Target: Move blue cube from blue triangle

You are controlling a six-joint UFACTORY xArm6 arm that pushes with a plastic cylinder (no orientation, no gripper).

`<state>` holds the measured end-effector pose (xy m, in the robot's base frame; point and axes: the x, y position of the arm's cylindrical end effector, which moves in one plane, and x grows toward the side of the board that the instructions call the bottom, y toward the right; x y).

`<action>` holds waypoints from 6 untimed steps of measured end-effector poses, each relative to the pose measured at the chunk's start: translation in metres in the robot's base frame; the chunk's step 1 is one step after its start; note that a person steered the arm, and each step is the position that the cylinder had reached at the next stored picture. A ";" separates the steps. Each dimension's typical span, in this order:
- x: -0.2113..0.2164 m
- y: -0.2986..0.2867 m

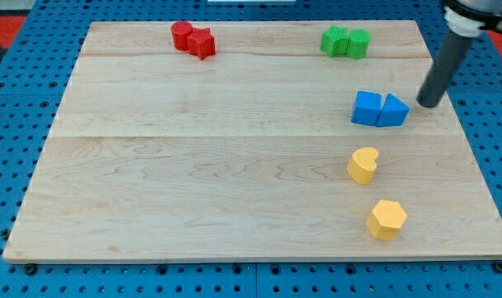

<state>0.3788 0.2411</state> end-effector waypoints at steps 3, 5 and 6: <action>0.036 0.022; 0.049 -0.012; 0.039 -0.066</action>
